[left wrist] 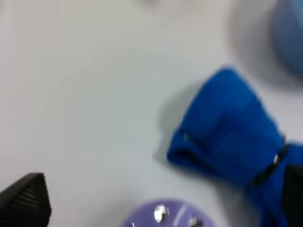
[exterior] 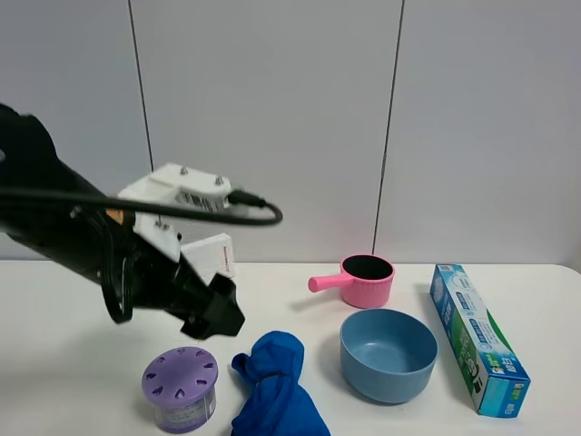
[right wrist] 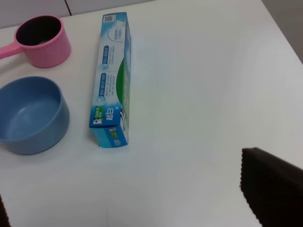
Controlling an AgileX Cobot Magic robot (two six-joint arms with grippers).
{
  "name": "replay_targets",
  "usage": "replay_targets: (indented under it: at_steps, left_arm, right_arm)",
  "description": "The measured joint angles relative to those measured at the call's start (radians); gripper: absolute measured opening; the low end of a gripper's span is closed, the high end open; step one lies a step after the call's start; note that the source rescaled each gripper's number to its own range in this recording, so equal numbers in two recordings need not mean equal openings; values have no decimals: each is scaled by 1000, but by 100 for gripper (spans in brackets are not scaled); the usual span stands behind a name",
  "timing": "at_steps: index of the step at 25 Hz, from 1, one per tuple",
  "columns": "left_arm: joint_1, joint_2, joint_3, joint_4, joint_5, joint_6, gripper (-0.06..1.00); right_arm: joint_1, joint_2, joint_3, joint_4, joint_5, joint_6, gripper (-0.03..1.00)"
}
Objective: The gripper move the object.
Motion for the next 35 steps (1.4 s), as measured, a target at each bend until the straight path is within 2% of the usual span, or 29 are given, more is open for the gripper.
replay_targets:
  at_steps: [4, 9, 13, 19, 22, 26, 35]
  left_arm:
    - [44, -91, -68, -2, 31, 7, 99]
    - [158, -139, -156, 47, 79, 18, 99]
    - [301, -141, -174, 99, 79, 20, 99]
    - [571, -141, -175, 140, 116, 24, 100]
    - [643, -158, -175, 175, 168, 24, 100]
    - [670, -215, -175, 185, 232, 27, 100]
    - [672, -475, -175, 179, 417, 27, 100]
  right_arm:
    - [0, 0, 0, 0, 0, 0, 100]
    - [0, 0, 0, 0, 0, 0, 100]
    - [0, 0, 0, 0, 0, 0, 100]
    - [0, 0, 0, 0, 0, 0, 100]
    - [0, 0, 0, 0, 0, 0, 100]
    - [0, 0, 0, 0, 0, 0, 100]
    - [0, 0, 0, 0, 0, 0, 100]
